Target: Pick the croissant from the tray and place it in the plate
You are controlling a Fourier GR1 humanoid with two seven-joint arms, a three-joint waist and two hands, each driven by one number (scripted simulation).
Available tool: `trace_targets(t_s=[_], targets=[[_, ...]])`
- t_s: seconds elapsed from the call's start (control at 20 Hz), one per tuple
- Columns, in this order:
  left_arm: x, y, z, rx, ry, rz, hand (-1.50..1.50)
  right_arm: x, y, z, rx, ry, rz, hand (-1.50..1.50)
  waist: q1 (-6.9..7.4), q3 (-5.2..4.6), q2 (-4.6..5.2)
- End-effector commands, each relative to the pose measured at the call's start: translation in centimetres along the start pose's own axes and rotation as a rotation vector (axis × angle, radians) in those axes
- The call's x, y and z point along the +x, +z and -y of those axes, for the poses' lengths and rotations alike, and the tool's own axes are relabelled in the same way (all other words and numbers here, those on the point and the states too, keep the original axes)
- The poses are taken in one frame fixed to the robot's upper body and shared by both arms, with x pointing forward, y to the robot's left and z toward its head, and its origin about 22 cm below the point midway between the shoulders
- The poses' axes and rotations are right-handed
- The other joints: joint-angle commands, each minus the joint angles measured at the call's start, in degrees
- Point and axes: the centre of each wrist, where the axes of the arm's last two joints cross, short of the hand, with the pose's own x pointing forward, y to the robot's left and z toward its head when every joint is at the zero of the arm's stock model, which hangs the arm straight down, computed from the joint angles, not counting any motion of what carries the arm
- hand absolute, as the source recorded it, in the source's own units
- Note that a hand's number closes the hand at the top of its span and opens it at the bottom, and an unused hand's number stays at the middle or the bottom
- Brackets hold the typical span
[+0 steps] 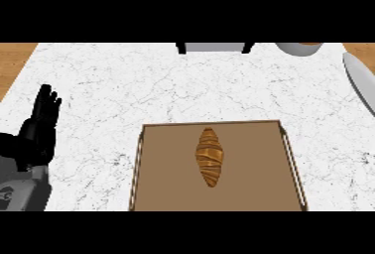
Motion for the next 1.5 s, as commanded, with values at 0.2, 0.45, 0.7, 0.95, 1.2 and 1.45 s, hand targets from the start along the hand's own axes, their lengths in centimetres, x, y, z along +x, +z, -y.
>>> trace_targets(t_s=[0.2, 0.45, 0.7, 0.95, 1.2, 1.45], targets=[[1.3, -0.7, 2.8, -0.203, -0.042, -0.075, 0.00, -0.2, 0.0, -9.0, 0.562, -0.318, -0.073, 1.50, 5.28, -0.60, 1.60], [0.0, -0.2, 3.3, -0.264, -0.037, -0.195, 0.00, -4.6, 2.9, -11.3, 0.335, -0.188, -0.040, -1.50, 2.46, -0.57, 1.30], [1.6, -0.7, 3.7, -0.259, -0.035, -0.216, 0.00, -9.3, 5.6, -12.6, 0.638, -0.224, 0.013, -1.50, 1.33, -0.76, 0.54], [0.4, 0.4, 2.6, -0.242, -0.033, -0.237, 0.00, -9.0, 1.9, -10.6, 0.784, -0.005, 0.063, -1.50, 0.77, -0.86, 0.28], [0.8, 2.3, 2.8, -0.229, -0.047, -0.218, 0.00, -6.9, 1.8, -11.7, 0.846, 0.099, 0.035, -1.50, 0.48, -0.88, 0.08], [1.4, -0.2, 2.4, -0.206, -0.054, -0.215, 0.00, -4.2, -0.3, -13.5, 0.931, 0.156, 0.017, -1.50, 0.34, -0.89, 0.21]])
